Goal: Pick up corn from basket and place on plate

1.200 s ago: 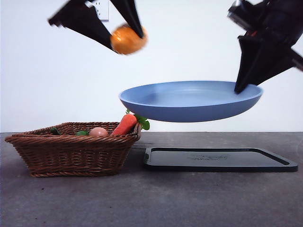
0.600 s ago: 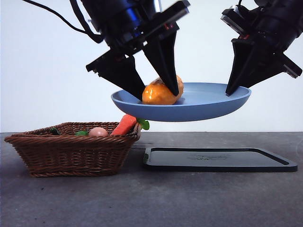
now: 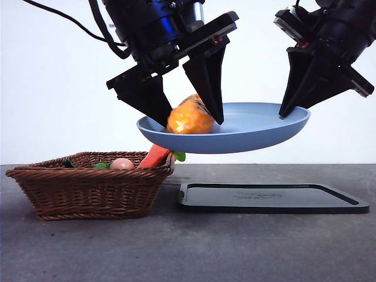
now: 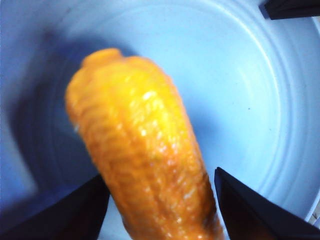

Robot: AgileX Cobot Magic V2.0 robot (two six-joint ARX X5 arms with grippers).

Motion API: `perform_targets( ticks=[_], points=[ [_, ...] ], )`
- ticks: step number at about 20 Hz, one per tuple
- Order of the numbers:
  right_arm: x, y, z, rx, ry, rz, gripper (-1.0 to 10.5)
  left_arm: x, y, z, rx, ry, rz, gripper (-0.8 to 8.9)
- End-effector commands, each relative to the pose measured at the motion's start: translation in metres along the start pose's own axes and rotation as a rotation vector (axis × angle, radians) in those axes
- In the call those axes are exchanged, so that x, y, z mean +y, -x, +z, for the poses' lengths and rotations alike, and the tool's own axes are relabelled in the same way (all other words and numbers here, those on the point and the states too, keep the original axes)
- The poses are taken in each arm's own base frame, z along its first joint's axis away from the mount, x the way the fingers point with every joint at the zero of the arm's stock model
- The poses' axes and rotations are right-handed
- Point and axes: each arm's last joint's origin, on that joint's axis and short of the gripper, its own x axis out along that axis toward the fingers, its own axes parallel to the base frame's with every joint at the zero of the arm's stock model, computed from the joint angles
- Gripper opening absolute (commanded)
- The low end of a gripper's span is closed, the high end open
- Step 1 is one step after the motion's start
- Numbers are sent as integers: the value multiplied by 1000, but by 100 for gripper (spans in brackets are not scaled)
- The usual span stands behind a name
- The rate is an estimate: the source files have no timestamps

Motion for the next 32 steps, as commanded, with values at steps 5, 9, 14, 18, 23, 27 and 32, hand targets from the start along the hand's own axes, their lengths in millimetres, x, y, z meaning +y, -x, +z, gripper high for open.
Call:
perform_targets(
  ticks=[5, 9, 14, 18, 23, 27, 32],
  points=[
    [2, -1, 5, 0, -4, 23, 3, -5, 1, 6, 8, -18, -4, 340],
    [2, -1, 4, 4, -7, 22, 3, -8, 14, 16, 12, -32, -2, 340],
    [2, -1, 4, 4, -10, 22, 3, -13, 35, 29, 9, -68, 25, 339],
    [1, -1, 5, 1, -15, 16, 3, -14, 47, 36, 5, -95, 66, 339],
    [-10, -3, 8, -7, -49, -4, 2, -10, 60, 38, 13, -101, 98, 339],
    [-40, -5, 15, -31, -134, -47, 3, -8, 80, 34, -7, -100, 99, 339],
    [-84, -22, 24, -61, -234, -82, 2, -10, 107, 31, -68, -103, 87, 339]
  ],
)
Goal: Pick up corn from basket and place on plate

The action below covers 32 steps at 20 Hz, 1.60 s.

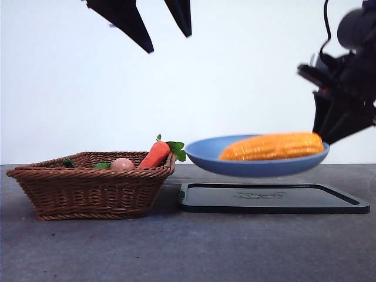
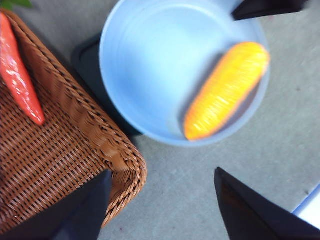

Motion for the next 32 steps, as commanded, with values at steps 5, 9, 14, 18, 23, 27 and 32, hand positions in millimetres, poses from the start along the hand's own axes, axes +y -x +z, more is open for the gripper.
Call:
perform_targets(
  ticks=[5, 9, 14, 18, 23, 27, 32],
  points=[
    [-32, -33, 26, -20, -87, -3, 3, -2, 29, 2, -91, -4, -13, 339],
    [-41, -48, 34, -4, -98, 4, 3, -2, 34, 1, -104, 5, -16, 339],
    [-43, -52, 36, -19, -73, 6, 3, -2, 34, 1, -105, 6, -16, 339],
    [-43, -52, 33, 8, -88, 6, 138, -2, 34, 1, -105, 5, -16, 339],
    [-40, -42, 33, 3, -94, 5, 226, -2, 34, 1, -102, 5, -15, 339],
    [-26, 3, 29, -43, -62, -3, 226, -2, 34, 1, -105, -6, -15, 339],
    [19, 80, -2, -87, 76, 1, 225, -2, 34, 1, -104, -25, -14, 338]
  ],
)
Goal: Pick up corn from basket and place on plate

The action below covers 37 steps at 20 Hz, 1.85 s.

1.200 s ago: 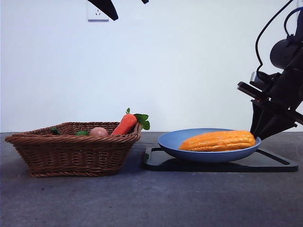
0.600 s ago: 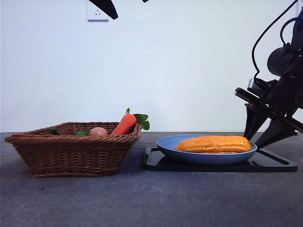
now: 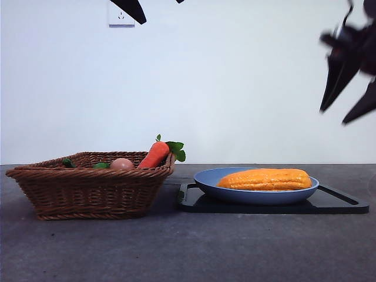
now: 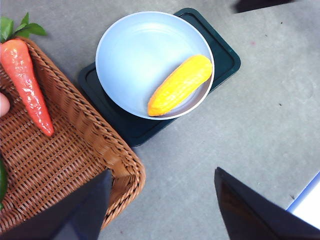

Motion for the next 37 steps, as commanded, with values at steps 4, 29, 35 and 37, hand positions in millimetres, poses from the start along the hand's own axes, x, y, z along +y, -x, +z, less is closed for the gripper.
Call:
perform_targets(
  ticks=[4, 29, 35, 37],
  points=[
    [56, 65, -43, -15, 185, 40, 219, -3, 2, 5, -21, -29, -4, 337],
    [101, 109, -98, -55, 393, 34, 2, -3, 2, 6, -35, -27, -6, 6],
    [103, 109, -94, -94, 408, 41, 2, 37, 42, 17, -292, -59, 165, 6],
    [103, 109, -93, -107, 413, 44, 2, 59, 70, 15, -458, -29, 246, 6]
  ],
)
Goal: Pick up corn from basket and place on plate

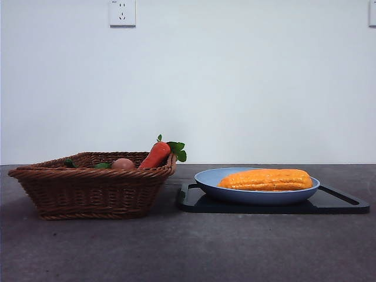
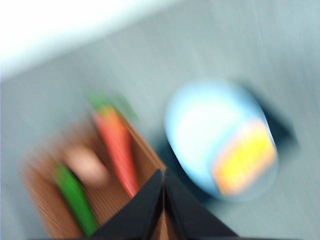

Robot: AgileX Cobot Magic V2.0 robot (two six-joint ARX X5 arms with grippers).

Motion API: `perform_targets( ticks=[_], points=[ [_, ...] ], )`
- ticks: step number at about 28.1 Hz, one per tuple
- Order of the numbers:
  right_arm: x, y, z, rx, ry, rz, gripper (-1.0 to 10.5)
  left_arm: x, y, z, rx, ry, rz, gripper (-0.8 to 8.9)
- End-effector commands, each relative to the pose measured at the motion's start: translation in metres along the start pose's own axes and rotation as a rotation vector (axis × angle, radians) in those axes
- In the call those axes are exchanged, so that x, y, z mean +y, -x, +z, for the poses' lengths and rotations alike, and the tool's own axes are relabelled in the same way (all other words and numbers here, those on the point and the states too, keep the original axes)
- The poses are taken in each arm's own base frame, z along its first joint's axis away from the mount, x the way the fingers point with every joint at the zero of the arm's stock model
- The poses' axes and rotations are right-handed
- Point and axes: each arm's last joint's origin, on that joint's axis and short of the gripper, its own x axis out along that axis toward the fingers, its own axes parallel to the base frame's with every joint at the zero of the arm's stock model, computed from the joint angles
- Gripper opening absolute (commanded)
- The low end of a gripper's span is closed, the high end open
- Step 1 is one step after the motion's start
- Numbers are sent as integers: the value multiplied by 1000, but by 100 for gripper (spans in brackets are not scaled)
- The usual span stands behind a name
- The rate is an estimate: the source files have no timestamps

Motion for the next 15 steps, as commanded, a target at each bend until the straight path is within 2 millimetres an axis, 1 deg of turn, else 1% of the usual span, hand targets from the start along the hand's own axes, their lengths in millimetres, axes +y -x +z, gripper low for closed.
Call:
perform_targets(
  ticks=[1, 2, 4, 5, 7, 11, 15],
  points=[
    [2, 2, 5, -28, 7, 3, 2, 26, 28, 3, -186, 13, 95, 6],
    [2, 2, 6, -32, 9, 3, 2, 37, 39, -5, -249, 33, 144, 6],
    [2, 2, 6, -36, 10, 3, 2, 55, 57, -29, -338, 68, 251, 6],
    [2, 2, 6, -38, 11, 3, 2, 62, 66, -47, -379, 83, 309, 6],
    [2, 2, 7, -45, 14, 3, 2, 70, 77, -78, -420, 98, 403, 6],
    [2, 2, 9, -66, 22, 3, 2, 72, 84, -123, -448, 110, 498, 6],
    [2, 2, 11, -88, 32, 4, 2, 67, 81, -166, -453, 119, 540, 6]
  ],
)
